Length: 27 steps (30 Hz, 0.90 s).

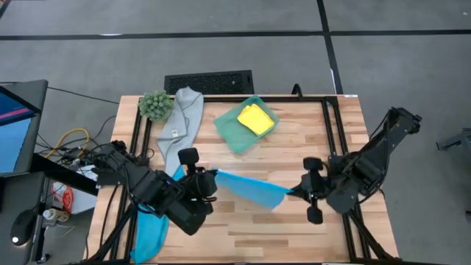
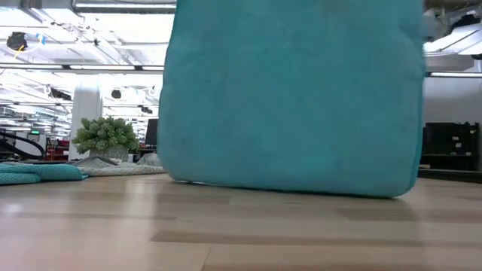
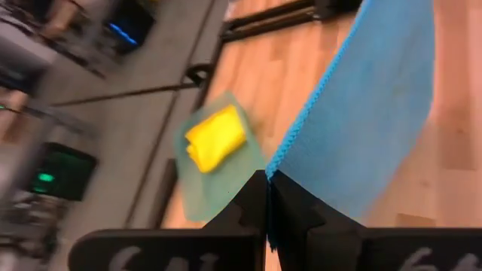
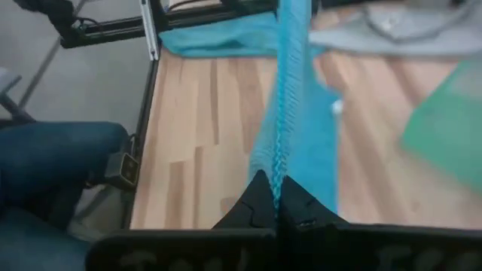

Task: Fold microfiber towels
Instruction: Fold the right blue microfiber towel

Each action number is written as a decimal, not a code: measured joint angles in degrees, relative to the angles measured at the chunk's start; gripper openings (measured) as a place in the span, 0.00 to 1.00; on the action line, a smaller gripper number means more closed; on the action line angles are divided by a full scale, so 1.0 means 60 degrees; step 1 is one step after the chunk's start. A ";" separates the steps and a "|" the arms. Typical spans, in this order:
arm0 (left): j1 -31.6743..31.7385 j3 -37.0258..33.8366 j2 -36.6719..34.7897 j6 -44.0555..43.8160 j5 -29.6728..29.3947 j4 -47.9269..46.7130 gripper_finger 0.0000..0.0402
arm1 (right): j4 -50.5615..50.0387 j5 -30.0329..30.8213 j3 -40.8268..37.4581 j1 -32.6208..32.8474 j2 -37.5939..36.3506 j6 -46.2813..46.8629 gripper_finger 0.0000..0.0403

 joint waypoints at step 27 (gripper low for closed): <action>0.5745 -0.0080 -0.1249 0.6150 -0.2056 0.2714 0.00 | -0.0390 0.4760 0.3081 -0.6135 -0.0029 -0.8720 0.00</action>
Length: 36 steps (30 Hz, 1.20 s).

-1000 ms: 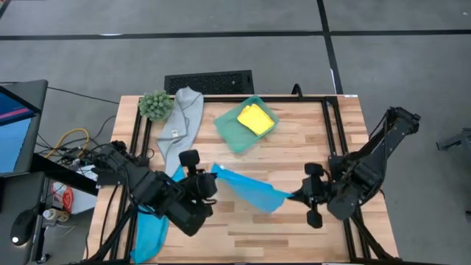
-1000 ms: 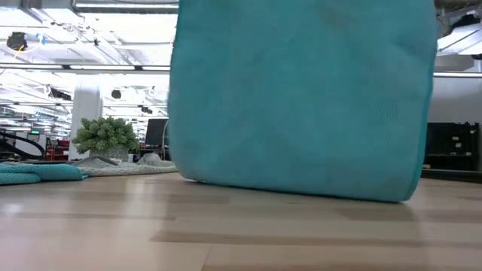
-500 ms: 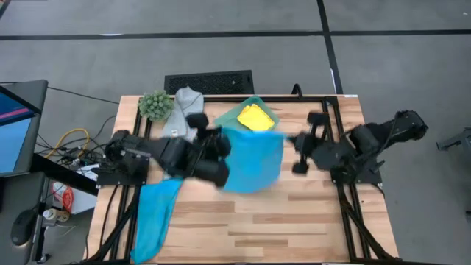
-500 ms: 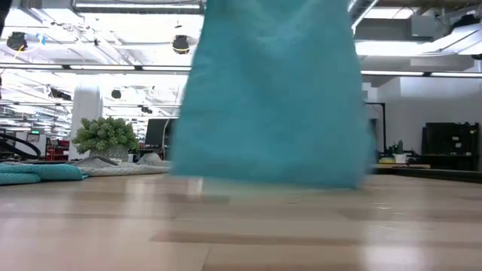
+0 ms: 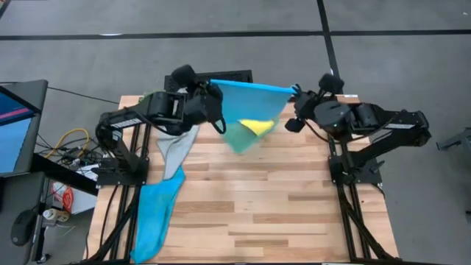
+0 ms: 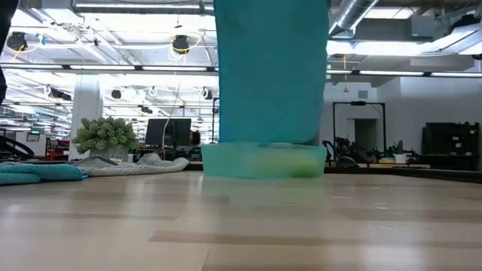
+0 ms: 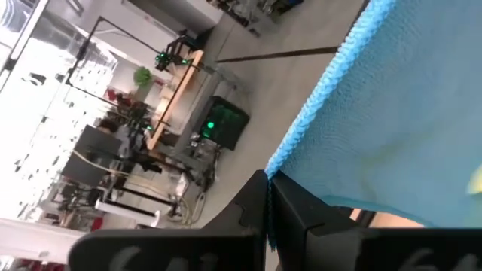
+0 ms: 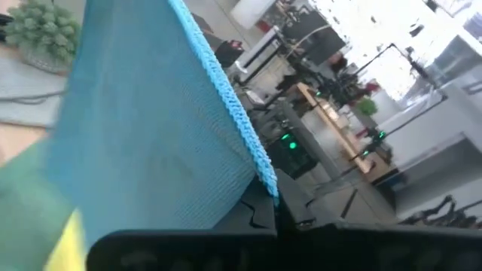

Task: Fold microfiber towels
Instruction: Fold the right blue microfiber towel

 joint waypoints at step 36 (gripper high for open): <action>-0.7770 -0.8914 0.0084 -1.1210 0.3723 0.5621 0.00 | 0.6452 -0.2188 -0.6267 0.8406 0.3374 1.2304 0.00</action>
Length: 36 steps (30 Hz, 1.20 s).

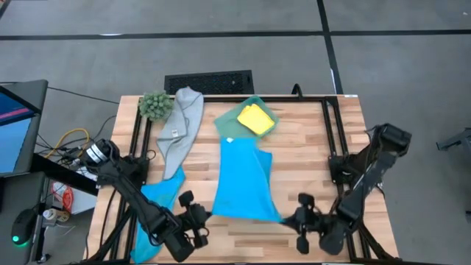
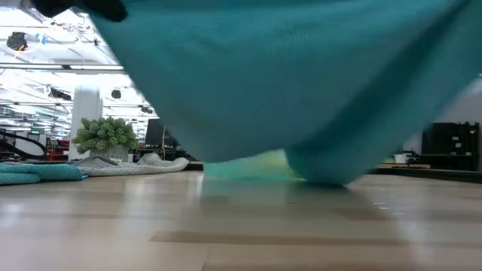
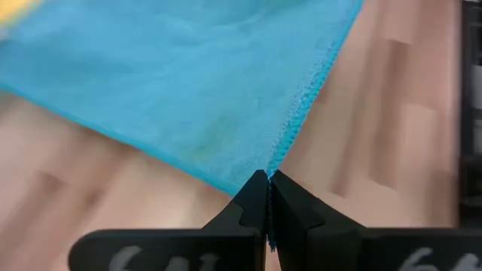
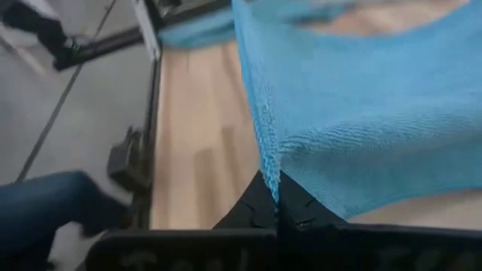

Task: Fold microfiber towels
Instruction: Fold the right blue microfiber towel

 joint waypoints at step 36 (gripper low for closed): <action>-0.0173 -0.0357 -0.0033 -0.0842 0.1561 -0.0890 0.00 | -0.4725 -0.4223 0.2998 -0.1070 0.1916 0.1284 0.01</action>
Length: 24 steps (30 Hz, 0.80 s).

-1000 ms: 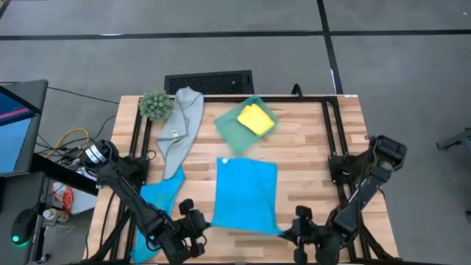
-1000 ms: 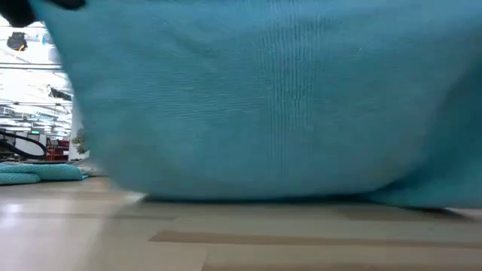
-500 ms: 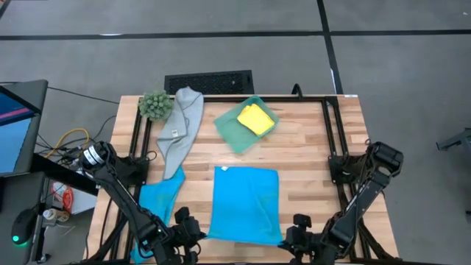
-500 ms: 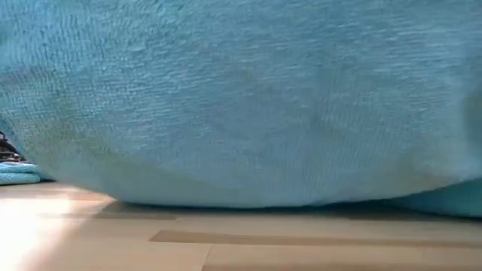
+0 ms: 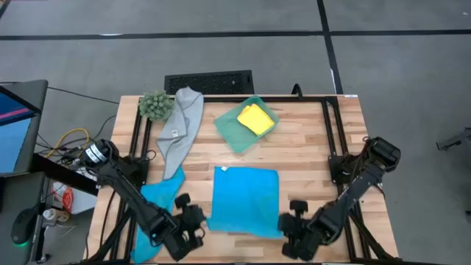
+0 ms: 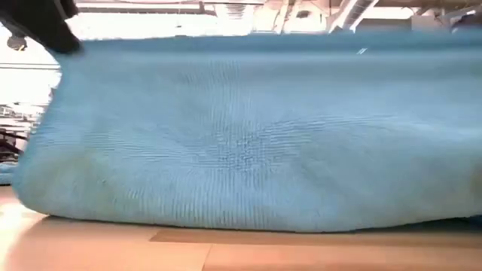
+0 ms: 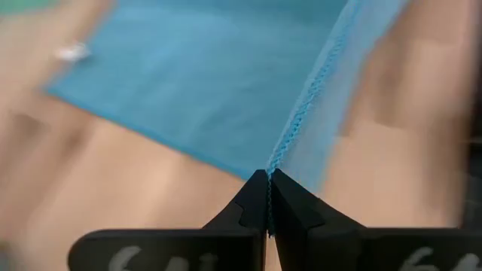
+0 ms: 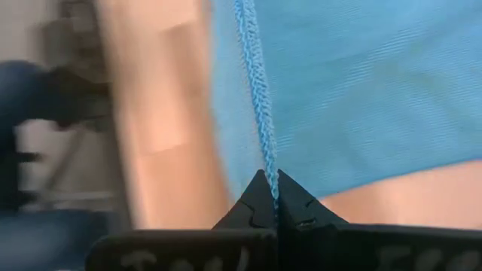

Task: Fold microfiber towels
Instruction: Fold the right blue microfiber towel

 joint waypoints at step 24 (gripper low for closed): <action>0.2587 -0.1180 -0.0004 0.2868 -0.0742 -0.1020 0.00 | -0.2214 0.0270 -0.0210 -0.3086 -0.0310 -0.3516 0.01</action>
